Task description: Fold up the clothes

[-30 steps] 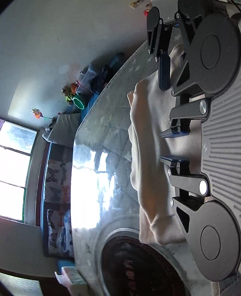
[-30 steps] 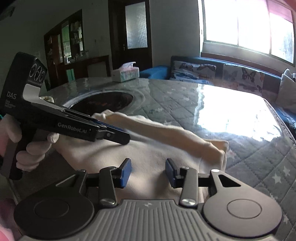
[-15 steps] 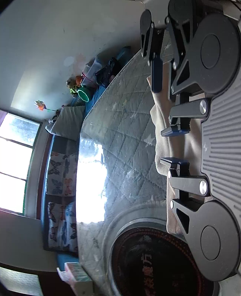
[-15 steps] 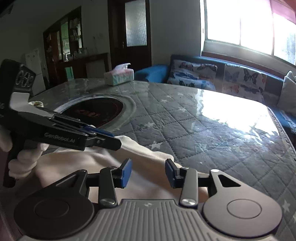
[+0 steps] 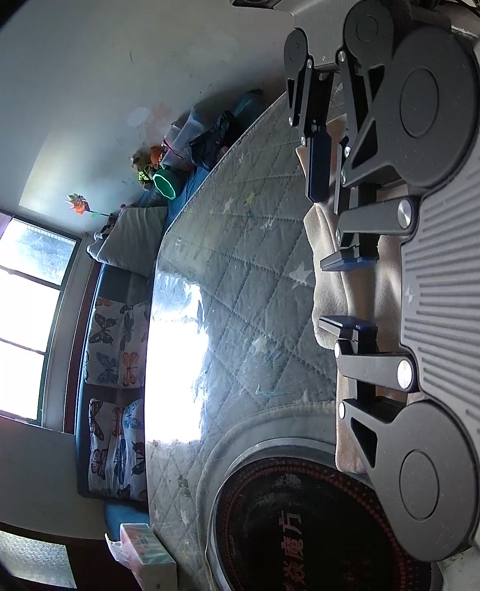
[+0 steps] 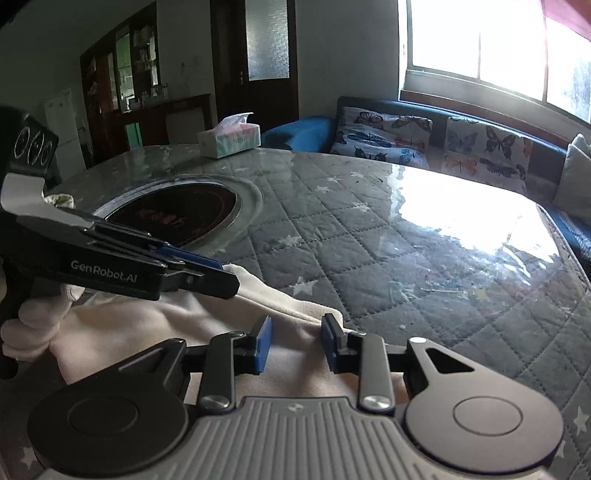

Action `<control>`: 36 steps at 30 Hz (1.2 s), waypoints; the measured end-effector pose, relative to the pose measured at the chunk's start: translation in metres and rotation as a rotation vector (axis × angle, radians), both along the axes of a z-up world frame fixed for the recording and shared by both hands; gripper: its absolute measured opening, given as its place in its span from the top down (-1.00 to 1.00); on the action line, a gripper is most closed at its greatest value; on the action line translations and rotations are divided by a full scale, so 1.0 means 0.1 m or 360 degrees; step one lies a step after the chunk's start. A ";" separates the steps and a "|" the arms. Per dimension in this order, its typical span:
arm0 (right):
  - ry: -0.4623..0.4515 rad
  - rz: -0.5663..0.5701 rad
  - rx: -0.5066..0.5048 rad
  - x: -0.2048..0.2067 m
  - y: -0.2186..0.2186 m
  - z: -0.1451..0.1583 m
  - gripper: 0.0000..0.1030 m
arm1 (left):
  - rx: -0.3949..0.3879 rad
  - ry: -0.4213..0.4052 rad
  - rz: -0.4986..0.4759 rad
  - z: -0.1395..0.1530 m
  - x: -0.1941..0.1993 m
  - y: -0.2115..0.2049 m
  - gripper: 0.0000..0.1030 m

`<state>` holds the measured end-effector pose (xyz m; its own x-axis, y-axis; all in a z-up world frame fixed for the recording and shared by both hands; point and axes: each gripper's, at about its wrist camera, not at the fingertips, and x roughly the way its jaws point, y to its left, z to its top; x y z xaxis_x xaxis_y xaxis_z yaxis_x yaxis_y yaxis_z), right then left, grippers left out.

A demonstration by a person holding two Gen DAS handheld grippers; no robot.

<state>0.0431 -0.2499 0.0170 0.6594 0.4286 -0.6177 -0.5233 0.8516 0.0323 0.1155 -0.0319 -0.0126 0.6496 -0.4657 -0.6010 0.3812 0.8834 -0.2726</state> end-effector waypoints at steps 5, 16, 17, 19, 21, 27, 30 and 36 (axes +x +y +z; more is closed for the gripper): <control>-0.0068 0.0043 -0.0017 -0.17 0.04 0.11 0.18 | 0.0026 -0.0024 0.0012 0.05 -0.06 -0.02 0.18; -0.0108 0.0100 -0.0117 -0.65 0.21 0.04 -0.38 | 0.0064 -0.0098 0.0017 0.14 -0.33 0.01 -0.09; -0.0114 0.0099 -0.0129 -0.70 0.23 0.02 -0.38 | 0.0068 -0.0105 0.0023 0.14 -0.36 0.02 -0.10; -0.0153 0.0081 -0.0149 -0.77 0.24 0.00 -0.50 | 0.0073 -0.0116 0.0035 0.14 -0.42 0.05 -0.12; -0.0170 0.0056 -0.0146 -0.82 0.24 -0.01 -0.68 | 0.0071 -0.0123 0.0051 0.14 -0.48 0.09 -0.13; -0.0217 -0.0043 -0.0135 -0.91 0.22 -0.05 -0.99 | 0.0046 -0.0153 0.0112 0.13 -0.76 0.20 -0.34; -0.0275 -0.0066 -0.0160 -0.96 0.23 -0.05 -1.00 | 0.0071 -0.0177 0.0139 0.11 -0.90 0.23 -0.42; -0.0399 -0.0090 -0.0236 -1.07 0.31 -0.07 -1.00 | 0.0073 -0.0191 0.0179 0.09 -1.10 0.29 -0.75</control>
